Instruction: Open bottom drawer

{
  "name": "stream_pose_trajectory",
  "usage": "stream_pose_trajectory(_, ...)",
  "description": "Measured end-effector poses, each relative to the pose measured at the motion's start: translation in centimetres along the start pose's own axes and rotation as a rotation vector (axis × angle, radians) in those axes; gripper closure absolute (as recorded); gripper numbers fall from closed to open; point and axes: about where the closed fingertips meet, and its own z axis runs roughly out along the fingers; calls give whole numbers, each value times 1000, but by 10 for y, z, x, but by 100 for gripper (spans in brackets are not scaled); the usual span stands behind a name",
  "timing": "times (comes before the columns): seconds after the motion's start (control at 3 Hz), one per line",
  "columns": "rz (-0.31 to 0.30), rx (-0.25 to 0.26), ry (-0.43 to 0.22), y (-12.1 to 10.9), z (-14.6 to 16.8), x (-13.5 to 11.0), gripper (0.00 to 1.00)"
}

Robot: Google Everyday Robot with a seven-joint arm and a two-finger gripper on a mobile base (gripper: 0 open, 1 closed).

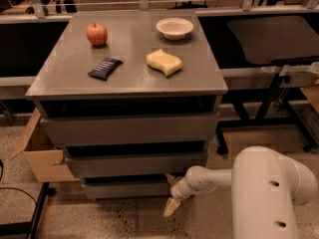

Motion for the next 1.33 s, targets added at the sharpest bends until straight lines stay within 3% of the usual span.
stream_pose_trajectory(0.33, -13, 11, 2, -11, 9, -5, 0)
stream_pose_trajectory(1.0, 17, -54, -10, -24, 54, 6, 2)
stream_pose_trajectory(1.33, 31, -83, -16, -24, 70, 12, 24)
